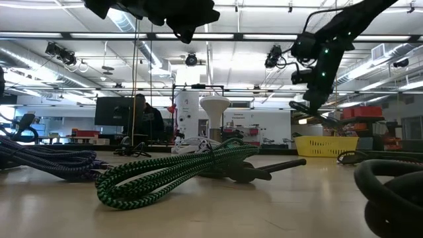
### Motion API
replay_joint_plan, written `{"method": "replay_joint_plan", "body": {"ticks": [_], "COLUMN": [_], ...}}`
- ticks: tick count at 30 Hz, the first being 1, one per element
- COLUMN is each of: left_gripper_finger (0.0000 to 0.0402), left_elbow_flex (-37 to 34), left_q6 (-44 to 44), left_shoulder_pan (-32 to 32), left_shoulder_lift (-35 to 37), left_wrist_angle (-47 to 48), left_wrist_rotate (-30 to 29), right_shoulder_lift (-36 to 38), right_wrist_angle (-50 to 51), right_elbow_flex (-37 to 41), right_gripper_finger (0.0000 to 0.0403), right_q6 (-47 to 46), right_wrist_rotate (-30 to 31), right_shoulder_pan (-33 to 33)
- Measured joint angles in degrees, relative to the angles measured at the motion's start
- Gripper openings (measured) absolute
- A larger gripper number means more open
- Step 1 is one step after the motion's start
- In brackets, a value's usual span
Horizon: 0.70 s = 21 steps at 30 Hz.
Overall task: Pick & Place USB Port
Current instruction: Put the green USB cable into the yellow bin
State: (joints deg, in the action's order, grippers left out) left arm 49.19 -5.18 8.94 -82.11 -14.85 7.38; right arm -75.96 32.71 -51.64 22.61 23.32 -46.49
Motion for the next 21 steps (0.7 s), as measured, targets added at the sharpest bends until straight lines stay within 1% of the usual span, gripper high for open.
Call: {"method": "replay_joint_plan", "body": {"ticks": [8, 12, 21], "left_gripper_finger": [0.0119, 0.0119, 0.0119], "left_elbow_flex": [0.00, 0.00, 0.00], "left_q6": [-0.03, -0.02, -0.01], "left_shoulder_pan": [1.25, 1.23, 1.23], "left_shoulder_lift": [0.00, 0.00, 0.00], "left_wrist_angle": [1.99, 2.73, 2.83], "left_wrist_rotate": [0.00, -0.02, -0.02], "right_shoulder_lift": [-3.58, -3.72, -3.72], "right_wrist_angle": [0.42, 0.52, 1.49], "right_elbow_flex": [0.02, 0.02, 0.02], "right_gripper_finger": [0.0004, 0.0004, 0.0007], "right_q6": [-0.35, -1.07, -1.31], "right_wrist_rotate": [-0.63, -4.18, -4.86], "right_shoulder_pan": [-1.22, -2.06, -3.07]}}
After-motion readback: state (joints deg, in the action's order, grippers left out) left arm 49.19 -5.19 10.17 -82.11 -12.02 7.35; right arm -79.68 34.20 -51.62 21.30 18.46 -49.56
